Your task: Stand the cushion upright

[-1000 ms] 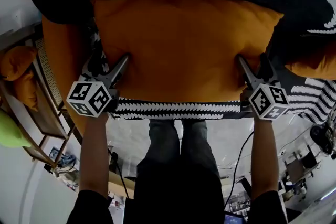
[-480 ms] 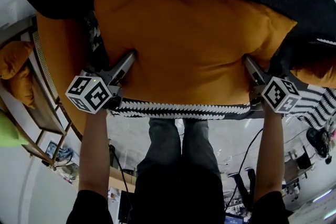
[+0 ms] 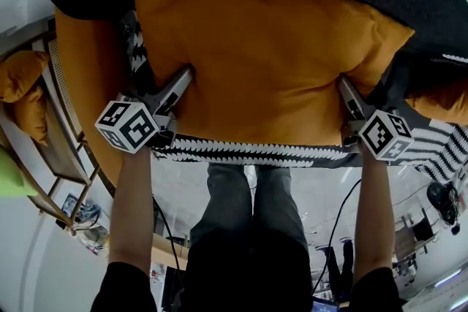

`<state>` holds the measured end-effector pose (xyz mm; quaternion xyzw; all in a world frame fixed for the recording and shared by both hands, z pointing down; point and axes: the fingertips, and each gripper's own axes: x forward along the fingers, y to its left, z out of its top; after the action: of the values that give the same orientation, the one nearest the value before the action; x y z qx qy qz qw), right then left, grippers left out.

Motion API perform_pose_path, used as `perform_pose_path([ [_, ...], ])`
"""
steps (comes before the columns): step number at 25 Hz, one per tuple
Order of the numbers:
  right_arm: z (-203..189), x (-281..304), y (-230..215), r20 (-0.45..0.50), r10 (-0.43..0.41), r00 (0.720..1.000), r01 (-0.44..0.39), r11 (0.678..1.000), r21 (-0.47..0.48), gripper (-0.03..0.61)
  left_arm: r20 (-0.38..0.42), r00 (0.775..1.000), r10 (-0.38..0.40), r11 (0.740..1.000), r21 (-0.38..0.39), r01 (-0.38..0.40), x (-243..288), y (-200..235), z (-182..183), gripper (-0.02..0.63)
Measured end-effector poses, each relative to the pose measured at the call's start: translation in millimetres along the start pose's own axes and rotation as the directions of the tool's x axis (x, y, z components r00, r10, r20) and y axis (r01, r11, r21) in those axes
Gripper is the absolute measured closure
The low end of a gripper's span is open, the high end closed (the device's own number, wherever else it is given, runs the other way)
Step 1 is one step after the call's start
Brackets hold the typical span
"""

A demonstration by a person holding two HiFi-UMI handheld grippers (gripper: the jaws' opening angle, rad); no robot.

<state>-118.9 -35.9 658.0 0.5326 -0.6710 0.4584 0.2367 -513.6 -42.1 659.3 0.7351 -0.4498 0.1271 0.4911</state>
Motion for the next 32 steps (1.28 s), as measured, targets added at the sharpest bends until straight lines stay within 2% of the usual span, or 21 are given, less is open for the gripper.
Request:
perform_pose_path([
  [3,0,-8,16,0.039,0.017,0.999,-0.015,0.999,-0.042,0.164,0.009,1.000,-0.021,0.999,0.034,0.021,-4,-12,0,0.242],
  [5,1,-18,26,0.065,0.022,0.998,-0.018,0.998,-0.066,0.222,0.029,0.999,-0.029,0.997,0.075,0.027,-9,-25,2,0.297],
  [9,7,-48,48,0.137,0.040,0.990,-0.026,0.995,-0.100,0.288,0.045,0.998,-0.043,0.985,0.170,0.035,-27,-57,6,0.379],
  [15,16,-110,77,0.243,0.061,0.968,-0.032,0.992,-0.123,0.291,0.124,0.991,-0.053,0.970,0.241,0.022,-82,-100,23,0.382],
  [20,48,-141,98,0.317,0.091,0.944,-0.035,0.983,-0.179,0.281,0.207,0.977,-0.057,0.972,0.233,0.008,-119,-125,47,0.370],
  [23,83,-143,107,0.386,0.111,0.916,-0.028,0.976,-0.215,0.272,0.259,0.963,-0.075,0.966,0.260,0.005,-124,-134,81,0.356],
  [27,126,-146,114,0.478,0.128,0.869,-0.008,0.970,-0.245,0.263,0.322,0.940,-0.115,0.938,0.347,-0.004,-120,-146,131,0.356],
  [32,157,-131,113,0.544,0.099,0.833,0.033,0.973,-0.228,0.256,0.340,0.928,-0.152,0.912,0.411,-0.002,-96,-144,173,0.348],
])
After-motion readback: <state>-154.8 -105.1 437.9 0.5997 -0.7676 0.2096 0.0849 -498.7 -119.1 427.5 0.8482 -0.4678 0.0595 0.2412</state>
